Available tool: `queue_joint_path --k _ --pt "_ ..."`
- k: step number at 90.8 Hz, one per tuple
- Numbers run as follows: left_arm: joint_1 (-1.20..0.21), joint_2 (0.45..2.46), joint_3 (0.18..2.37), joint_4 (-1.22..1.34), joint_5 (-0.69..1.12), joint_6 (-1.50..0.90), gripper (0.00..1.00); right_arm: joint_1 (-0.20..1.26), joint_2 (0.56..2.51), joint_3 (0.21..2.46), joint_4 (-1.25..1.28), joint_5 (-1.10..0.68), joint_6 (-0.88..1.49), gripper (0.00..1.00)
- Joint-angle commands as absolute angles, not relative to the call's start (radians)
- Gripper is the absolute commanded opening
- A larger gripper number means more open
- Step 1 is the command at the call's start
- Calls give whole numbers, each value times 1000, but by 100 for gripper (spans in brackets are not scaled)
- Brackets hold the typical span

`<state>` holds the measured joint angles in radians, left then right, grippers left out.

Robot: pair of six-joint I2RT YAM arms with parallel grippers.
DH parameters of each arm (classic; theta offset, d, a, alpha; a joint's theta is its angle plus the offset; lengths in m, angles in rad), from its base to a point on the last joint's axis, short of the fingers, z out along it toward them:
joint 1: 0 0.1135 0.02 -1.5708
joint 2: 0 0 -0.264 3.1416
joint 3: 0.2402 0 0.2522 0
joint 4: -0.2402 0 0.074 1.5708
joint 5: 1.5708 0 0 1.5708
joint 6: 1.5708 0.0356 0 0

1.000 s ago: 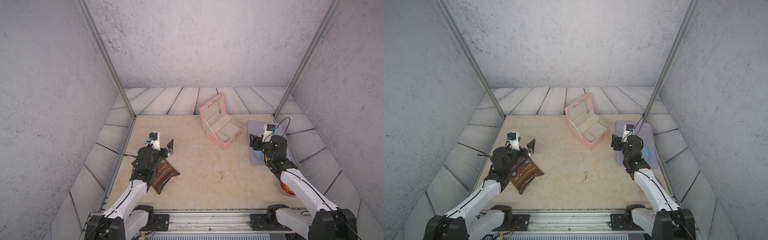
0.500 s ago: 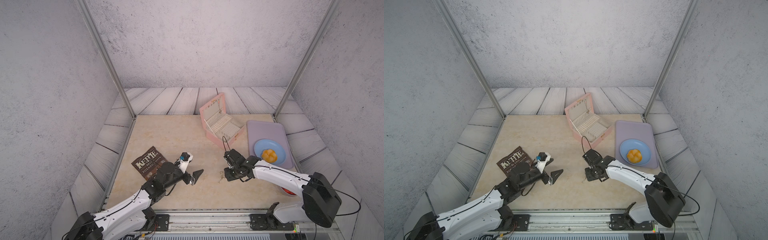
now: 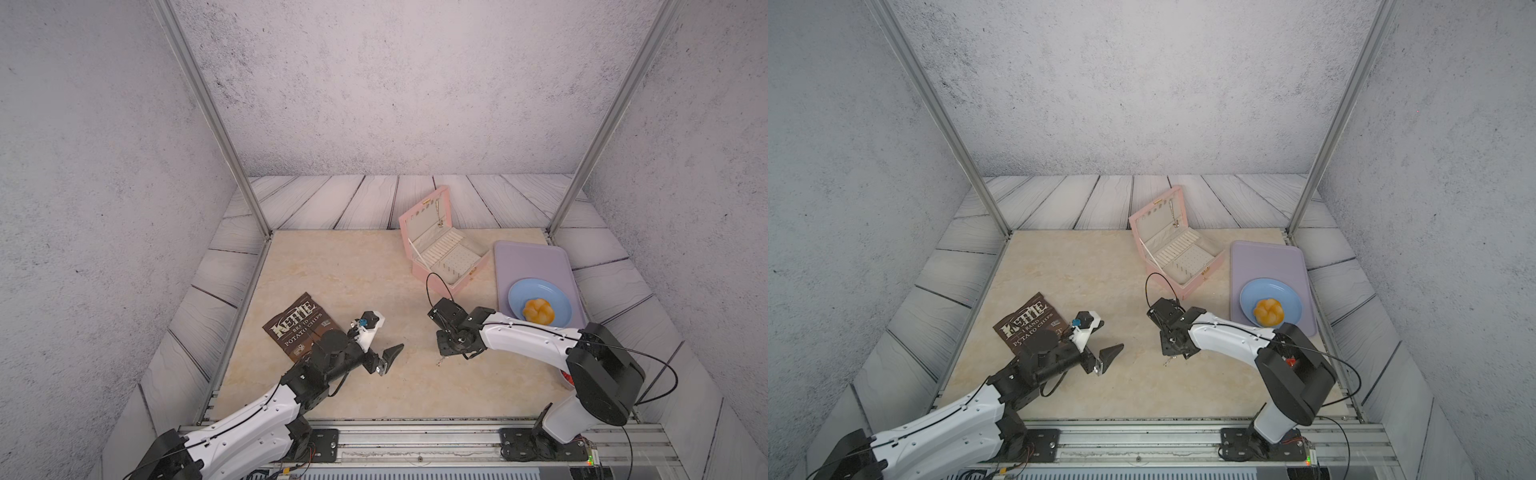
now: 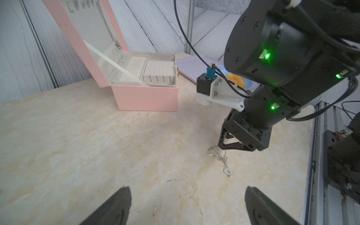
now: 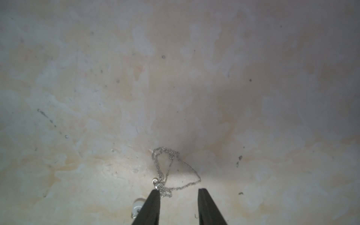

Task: Put jewelry chain into jewelry box
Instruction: Pick up the necklace from the center of the board.

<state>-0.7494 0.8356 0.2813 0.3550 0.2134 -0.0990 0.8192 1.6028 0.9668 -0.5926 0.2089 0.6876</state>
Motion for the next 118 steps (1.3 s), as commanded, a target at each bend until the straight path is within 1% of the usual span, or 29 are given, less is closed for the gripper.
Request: queue_joint_path --k 1,16,33,52,64,100,106,115,118 --pt "-756 825 267 373 210 -81 97 821 1653 1001 -602 267 689 35" --pt "-756 821 266 374 218 -81 97 820 1716 1024 -588 259 677 32" --pt "-757 818 262 378 235 -77 97 813 1761 1035 -568 241 664 32" --pt "-759 827 262 389 263 -76 97 811 1815 1034 -572 211 672 25" --pt "-760 822 262 386 265 -75 97 802 1818 1016 -580 201 689 20" --pt "-765 811 262 382 274 -74 97 763 1777 915 -583 149 722 20" --pt "-765 811 262 382 274 -72 97 760 1786 909 -578 142 717 15" --pt "-765 816 265 383 273 -72 97 759 1797 899 -556 134 708 0" --pt "-766 820 267 385 275 -72 97 759 1793 900 -546 136 701 0"
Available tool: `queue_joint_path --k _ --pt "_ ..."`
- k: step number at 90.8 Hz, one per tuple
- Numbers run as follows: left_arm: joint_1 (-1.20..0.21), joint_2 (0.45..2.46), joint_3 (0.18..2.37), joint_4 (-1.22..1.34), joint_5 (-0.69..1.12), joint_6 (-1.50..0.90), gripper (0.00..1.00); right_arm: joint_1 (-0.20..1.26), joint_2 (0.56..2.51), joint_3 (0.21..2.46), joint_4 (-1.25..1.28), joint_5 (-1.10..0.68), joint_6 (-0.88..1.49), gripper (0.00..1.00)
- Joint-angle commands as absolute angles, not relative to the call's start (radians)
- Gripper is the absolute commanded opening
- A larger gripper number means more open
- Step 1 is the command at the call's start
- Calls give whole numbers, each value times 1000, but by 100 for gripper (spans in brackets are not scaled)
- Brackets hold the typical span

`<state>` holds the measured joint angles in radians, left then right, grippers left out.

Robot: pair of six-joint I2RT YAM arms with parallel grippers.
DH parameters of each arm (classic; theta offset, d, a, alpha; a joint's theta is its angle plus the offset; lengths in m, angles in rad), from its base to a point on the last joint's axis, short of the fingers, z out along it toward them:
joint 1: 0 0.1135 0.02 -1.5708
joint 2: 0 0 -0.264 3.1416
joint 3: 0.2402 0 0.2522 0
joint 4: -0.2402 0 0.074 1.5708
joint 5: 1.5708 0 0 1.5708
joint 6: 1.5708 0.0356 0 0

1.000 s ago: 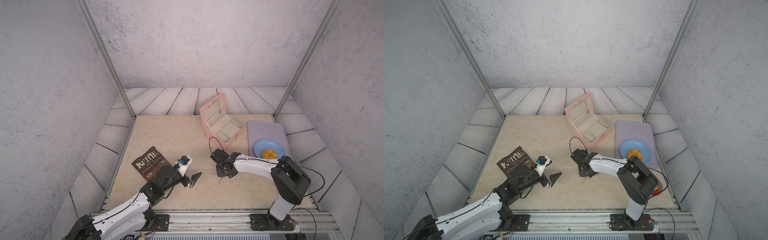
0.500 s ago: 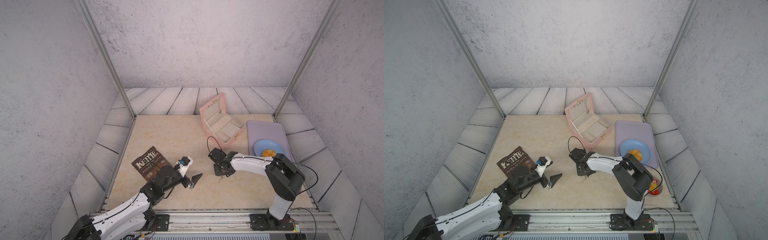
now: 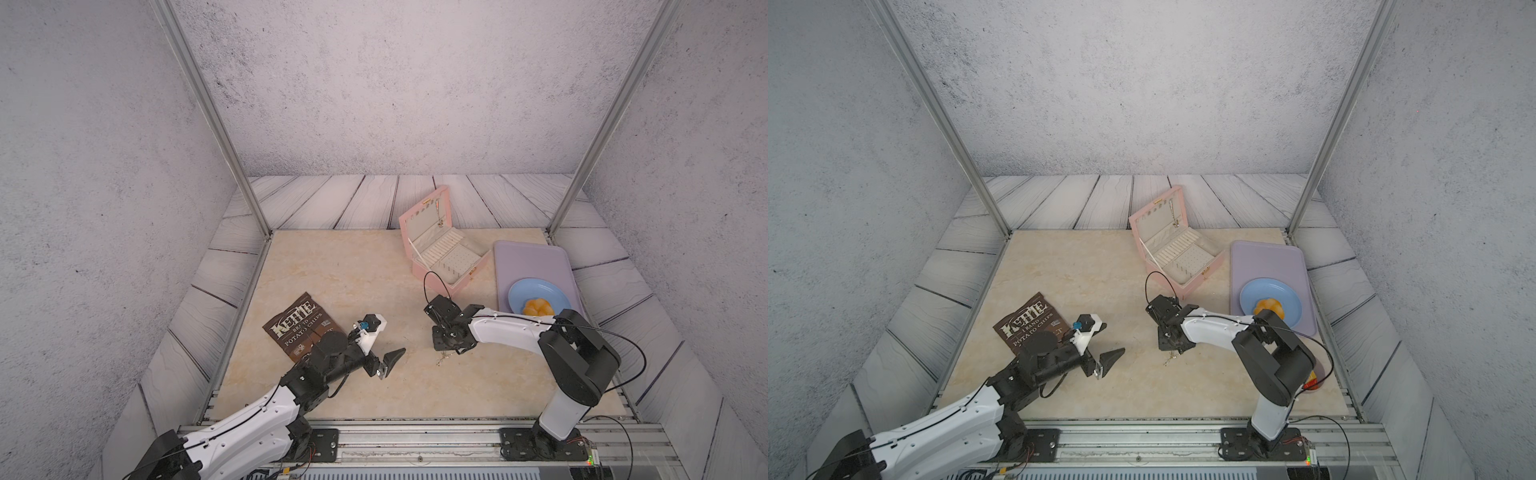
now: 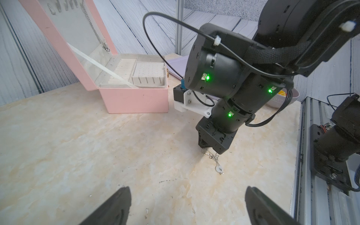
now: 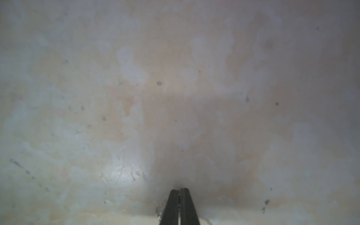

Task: Put jewelry chain into jewelry box
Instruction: Pick up the necklace from the center of the board.

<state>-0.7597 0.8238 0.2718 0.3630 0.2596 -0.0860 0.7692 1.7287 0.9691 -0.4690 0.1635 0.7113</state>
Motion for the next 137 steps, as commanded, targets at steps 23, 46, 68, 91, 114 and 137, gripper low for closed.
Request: queue_joint_path --k 23,46,68,91,114,137 --pt "-768 898 293 434 323 -80 97 759 1594 856 -438 141 604 0" --pt "-775 1046 327 567 373 -115 97 760 1376 776 -398 144 548 0" --pt "-797 1240 381 709 436 -152 96 760 1283 763 -413 114 525 0" --pt "-830 1449 460 856 494 -180 87 761 1148 767 -422 62 495 0" --pt "-847 1585 550 916 532 -189 79 761 1054 774 -437 26 476 0" --pt "-857 1681 618 942 584 -211 66 760 977 786 -437 -6 462 0"
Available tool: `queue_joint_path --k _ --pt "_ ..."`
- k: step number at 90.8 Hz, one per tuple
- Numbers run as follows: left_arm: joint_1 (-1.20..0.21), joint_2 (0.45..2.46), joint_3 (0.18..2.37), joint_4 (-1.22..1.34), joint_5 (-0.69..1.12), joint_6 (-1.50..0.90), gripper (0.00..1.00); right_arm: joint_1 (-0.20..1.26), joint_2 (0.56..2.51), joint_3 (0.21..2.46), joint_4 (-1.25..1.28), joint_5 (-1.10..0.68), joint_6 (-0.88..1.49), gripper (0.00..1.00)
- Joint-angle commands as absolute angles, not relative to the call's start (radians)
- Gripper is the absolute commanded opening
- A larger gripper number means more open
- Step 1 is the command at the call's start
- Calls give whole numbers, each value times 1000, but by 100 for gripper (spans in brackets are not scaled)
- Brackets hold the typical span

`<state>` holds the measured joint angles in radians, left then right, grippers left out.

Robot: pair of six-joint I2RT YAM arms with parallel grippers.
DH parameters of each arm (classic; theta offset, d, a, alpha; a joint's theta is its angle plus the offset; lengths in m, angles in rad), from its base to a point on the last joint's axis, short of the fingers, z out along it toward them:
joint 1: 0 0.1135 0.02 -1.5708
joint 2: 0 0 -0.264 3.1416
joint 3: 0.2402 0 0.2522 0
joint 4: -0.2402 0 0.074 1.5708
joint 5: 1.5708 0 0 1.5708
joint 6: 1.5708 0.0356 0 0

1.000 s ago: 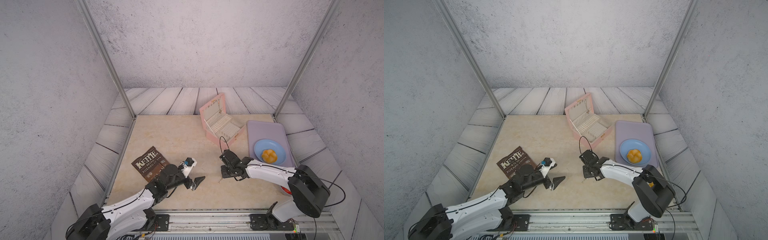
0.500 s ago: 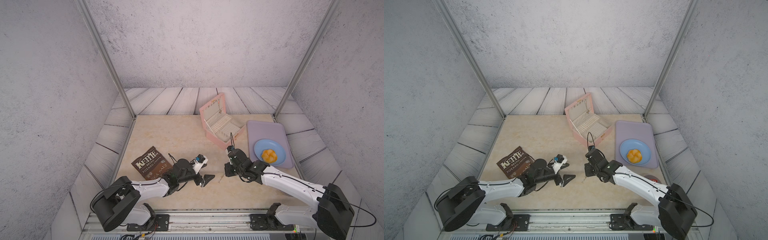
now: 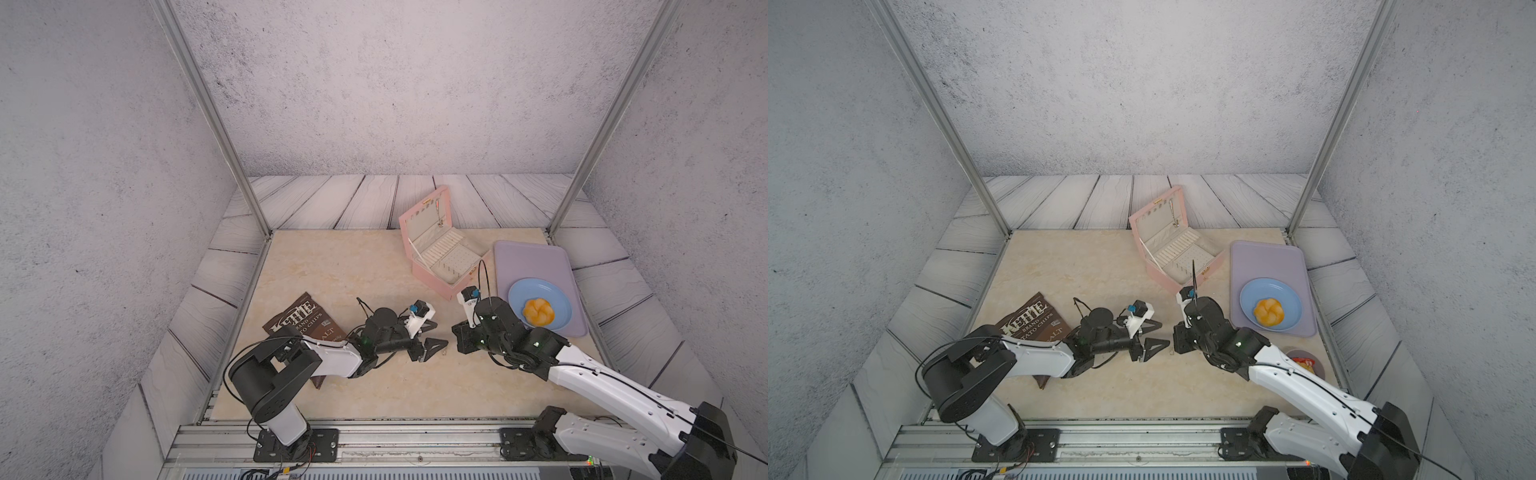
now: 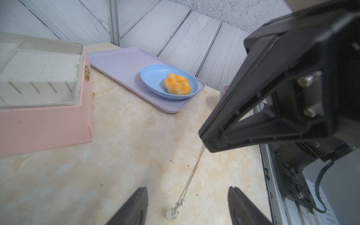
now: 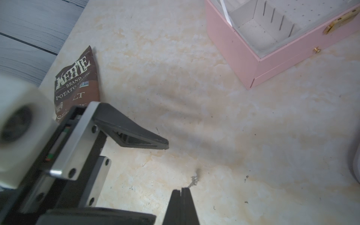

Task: Put jewelry chain into jewelry box
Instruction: Pick up the necklace from the center of the board.

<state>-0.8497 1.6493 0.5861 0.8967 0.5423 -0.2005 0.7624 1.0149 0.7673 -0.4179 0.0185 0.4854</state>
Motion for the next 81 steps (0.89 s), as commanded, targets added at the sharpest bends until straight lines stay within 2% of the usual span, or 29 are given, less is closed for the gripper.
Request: queue_joint_path --k 1,22,41,58,81 --pt "-857 1684 620 943 586 -212 65 760 974 786 -436 -6 460 0" --pt "-862 1747 659 950 607 -222 56 761 942 798 -440 -4 450 0" --pt "-863 1806 663 946 583 -195 51 761 926 814 -446 6 443 0" --pt "-866 1846 671 974 612 -207 39 761 907 828 -438 5 446 0" --pt "-867 1904 709 978 582 -197 41 762 894 844 -434 37 436 0"
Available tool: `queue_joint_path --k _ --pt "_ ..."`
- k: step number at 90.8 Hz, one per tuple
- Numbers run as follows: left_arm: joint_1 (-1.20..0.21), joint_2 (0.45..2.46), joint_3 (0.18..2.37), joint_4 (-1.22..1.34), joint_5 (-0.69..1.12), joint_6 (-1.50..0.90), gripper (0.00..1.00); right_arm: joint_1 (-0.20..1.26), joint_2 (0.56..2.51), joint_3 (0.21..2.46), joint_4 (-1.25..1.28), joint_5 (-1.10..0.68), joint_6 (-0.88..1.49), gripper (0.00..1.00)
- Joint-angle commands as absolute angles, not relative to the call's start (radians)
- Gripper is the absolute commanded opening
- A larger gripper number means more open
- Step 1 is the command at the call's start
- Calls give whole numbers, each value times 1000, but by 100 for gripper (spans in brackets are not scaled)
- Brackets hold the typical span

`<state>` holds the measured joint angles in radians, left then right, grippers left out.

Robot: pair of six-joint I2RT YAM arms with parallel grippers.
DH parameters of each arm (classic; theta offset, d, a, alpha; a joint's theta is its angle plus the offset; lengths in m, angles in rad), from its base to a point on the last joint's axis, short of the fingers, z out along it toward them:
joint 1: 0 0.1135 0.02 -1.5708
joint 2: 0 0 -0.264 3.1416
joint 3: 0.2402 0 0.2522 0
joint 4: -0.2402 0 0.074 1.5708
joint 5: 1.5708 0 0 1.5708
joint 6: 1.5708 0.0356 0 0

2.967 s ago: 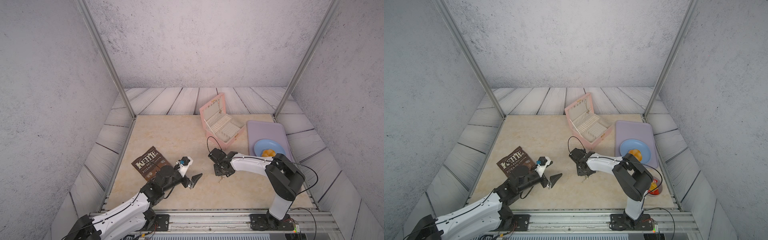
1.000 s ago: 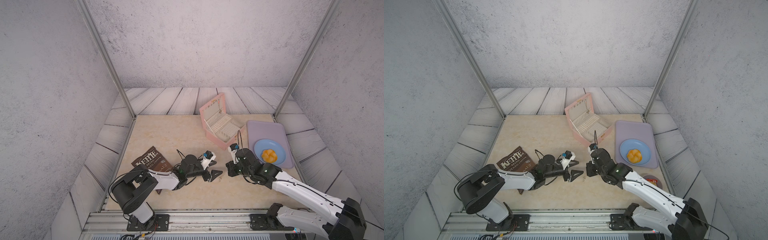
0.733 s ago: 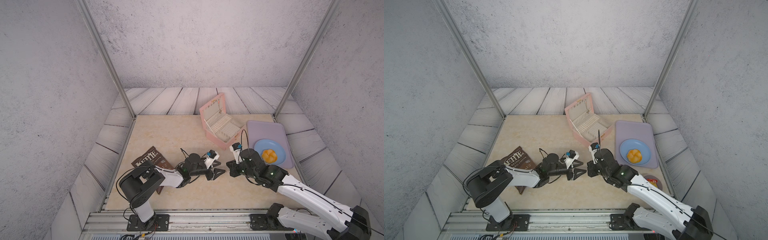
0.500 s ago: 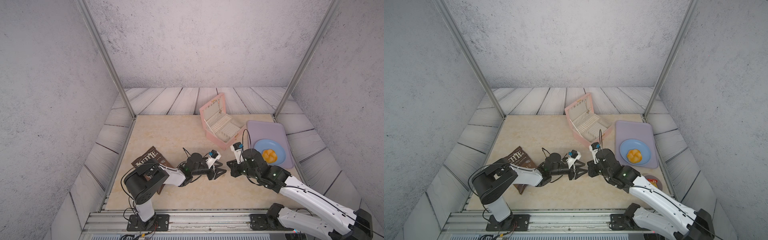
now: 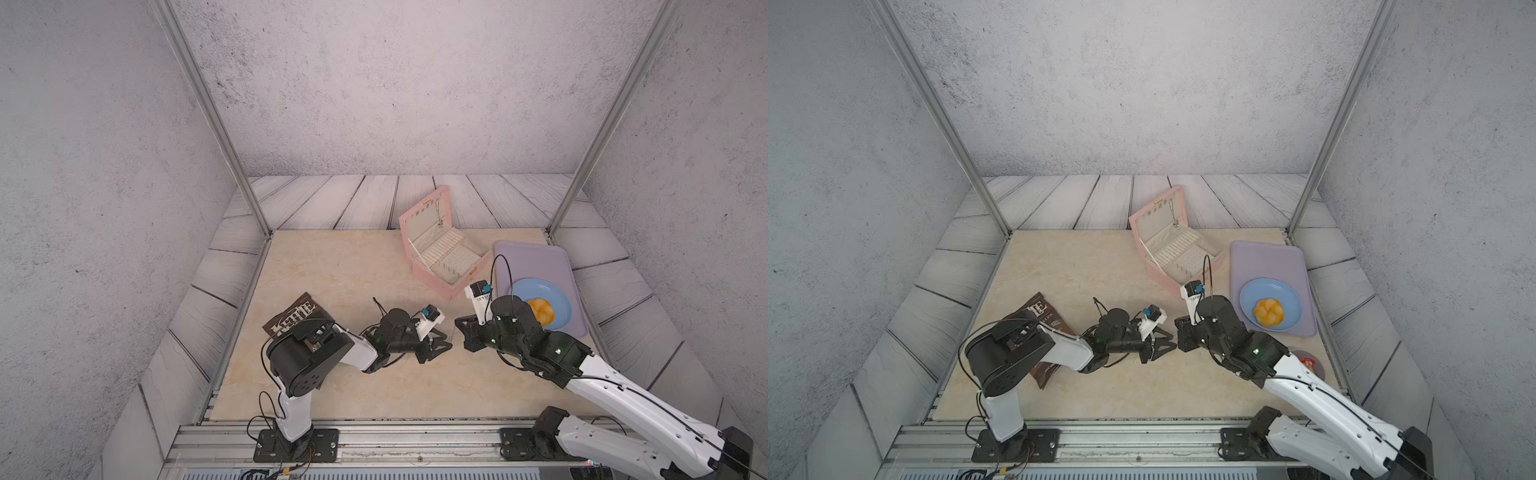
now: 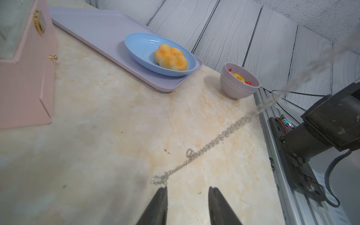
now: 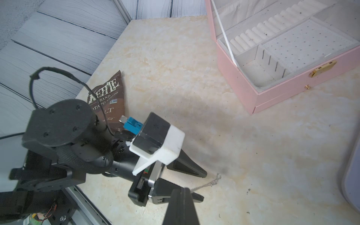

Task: Put jewelry chain into jewelry box
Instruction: Pick up the necklace from the center of the board.

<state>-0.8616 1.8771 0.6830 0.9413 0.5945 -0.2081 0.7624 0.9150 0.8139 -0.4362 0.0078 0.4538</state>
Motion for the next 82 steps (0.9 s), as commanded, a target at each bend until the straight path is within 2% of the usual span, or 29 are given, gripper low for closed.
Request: queue_joint_path --k 1,17,31,37,42,47,51,82 --pt "-867 1906 710 978 578 -195 41 761 893 845 -434 40 436 0" --pt "-867 1937 719 958 547 -171 43 761 888 864 -421 58 429 0" --pt "-869 1952 713 981 593 -187 39 761 888 875 -405 50 429 0" --pt "-871 1959 706 1013 602 -204 32 761 888 878 -403 44 431 0" --pt "-871 1964 708 1022 604 -210 24 761 887 879 -401 42 432 0" --pt "-871 1971 719 1014 611 -208 11 761 886 878 -400 45 433 0" --pt "-871 1971 725 1003 612 -206 6 760 883 876 -402 51 434 0" --pt "-871 1883 625 981 600 -251 5 759 878 834 -430 206 485 0"
